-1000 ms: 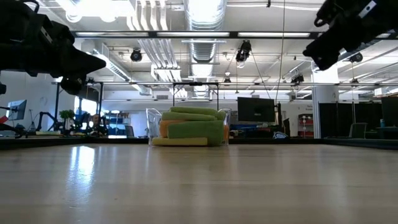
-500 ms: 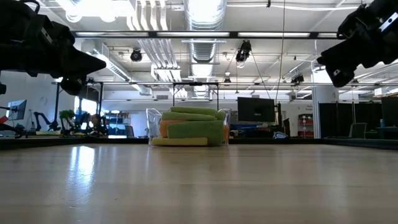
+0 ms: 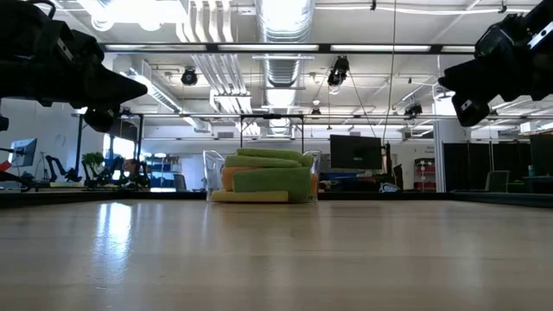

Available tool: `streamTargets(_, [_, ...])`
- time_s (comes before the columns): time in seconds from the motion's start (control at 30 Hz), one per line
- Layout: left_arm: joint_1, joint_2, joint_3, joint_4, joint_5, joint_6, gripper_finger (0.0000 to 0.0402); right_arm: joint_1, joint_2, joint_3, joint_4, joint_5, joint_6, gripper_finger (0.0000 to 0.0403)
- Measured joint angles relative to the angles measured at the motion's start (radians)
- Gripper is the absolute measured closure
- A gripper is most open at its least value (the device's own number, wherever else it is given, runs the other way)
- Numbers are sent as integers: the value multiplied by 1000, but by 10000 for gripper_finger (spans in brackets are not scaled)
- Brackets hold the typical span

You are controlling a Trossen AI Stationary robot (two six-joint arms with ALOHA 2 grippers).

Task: Fold microfiber towels
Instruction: Return to Home Position

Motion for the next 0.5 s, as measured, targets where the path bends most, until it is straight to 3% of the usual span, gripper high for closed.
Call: streamTargets(0.5, [0,0,0,0,0,0,402,0,-18,-37,202,-15,28,339])
